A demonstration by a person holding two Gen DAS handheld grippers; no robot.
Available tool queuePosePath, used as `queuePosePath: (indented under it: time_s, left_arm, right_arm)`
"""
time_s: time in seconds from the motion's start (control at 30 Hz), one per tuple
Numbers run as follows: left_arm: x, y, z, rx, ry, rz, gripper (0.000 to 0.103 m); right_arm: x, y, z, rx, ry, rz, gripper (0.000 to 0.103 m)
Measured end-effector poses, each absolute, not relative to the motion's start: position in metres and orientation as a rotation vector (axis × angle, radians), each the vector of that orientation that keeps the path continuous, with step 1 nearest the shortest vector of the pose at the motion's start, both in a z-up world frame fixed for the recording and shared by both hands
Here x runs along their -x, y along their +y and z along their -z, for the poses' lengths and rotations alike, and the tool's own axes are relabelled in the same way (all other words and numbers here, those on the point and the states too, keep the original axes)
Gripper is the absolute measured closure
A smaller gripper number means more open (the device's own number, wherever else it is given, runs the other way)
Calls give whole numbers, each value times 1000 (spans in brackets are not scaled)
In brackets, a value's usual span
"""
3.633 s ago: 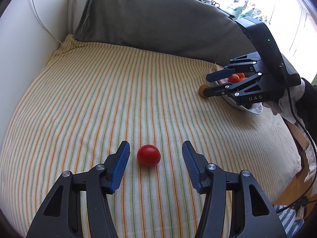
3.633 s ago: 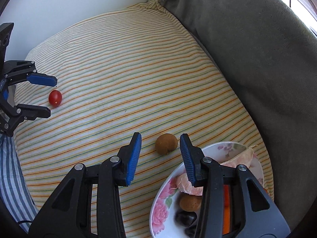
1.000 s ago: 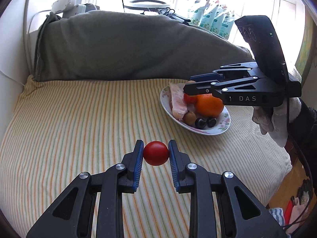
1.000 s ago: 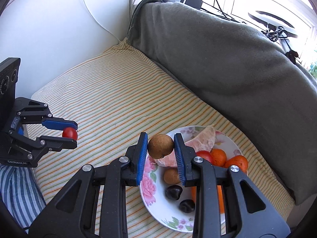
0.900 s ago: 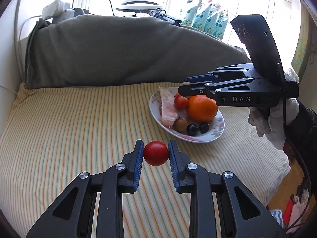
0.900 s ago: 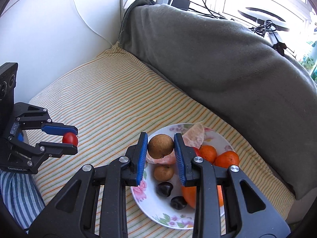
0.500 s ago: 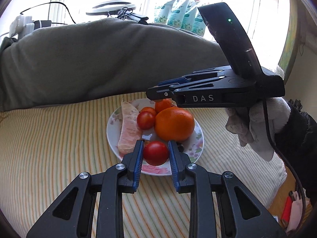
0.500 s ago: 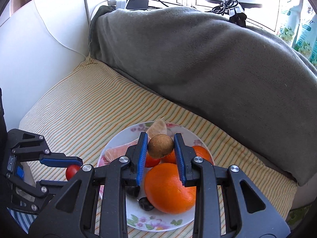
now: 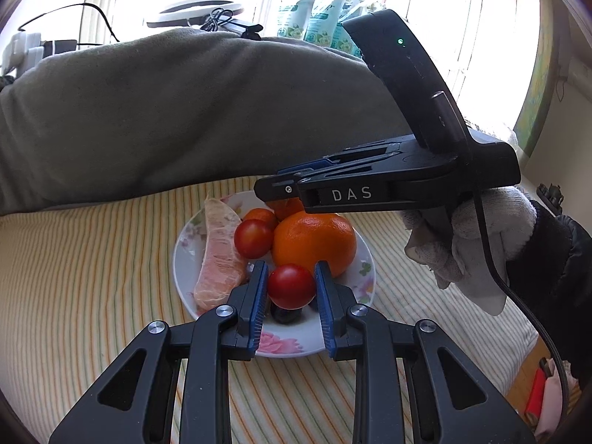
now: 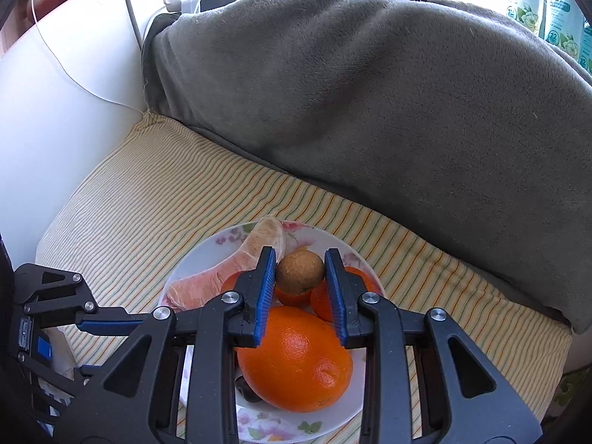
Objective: Organize fruits
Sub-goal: 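Open both tools to release the tomato and kiwi on the plate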
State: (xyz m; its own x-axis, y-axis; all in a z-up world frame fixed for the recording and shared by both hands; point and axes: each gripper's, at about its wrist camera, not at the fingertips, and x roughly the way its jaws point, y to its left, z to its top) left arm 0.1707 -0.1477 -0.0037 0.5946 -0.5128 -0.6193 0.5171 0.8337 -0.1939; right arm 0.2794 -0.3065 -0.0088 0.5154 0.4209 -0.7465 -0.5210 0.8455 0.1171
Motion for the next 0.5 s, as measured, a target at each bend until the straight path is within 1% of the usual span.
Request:
queuePosePath:
  time_s: [0.03,0.07,0.1,0.13,0.17,0.2,0.5]
  left_arm:
    - [-173,-149,3,-8,719,600,78]
    - [-174,-150,3,-9,718,602,76]
    - [-173,-150,3,-12,717,602,71]
    - [-174,-151,3,-13,716,600,68]
    - [-174,-151,3,-11,715,599,64]
    - [-173,-150,3,-10,714,599,63]
    - [-169,-143,0,-2,717,593,63]
  right_arm:
    - [-280,-307,9,128,860,-570,75]
    - [-280,-307,9,125,861,-573,74]
    - [-280,-306,9,121,863,-574,72]
    - [-279,-306,8,117,863,-574,63]
    - [-279,-307,8,115,860,-571,58]
    - [-278,-307,7,115,856,-566,51]
    - [-268,-309,1,93,834,-544,51]
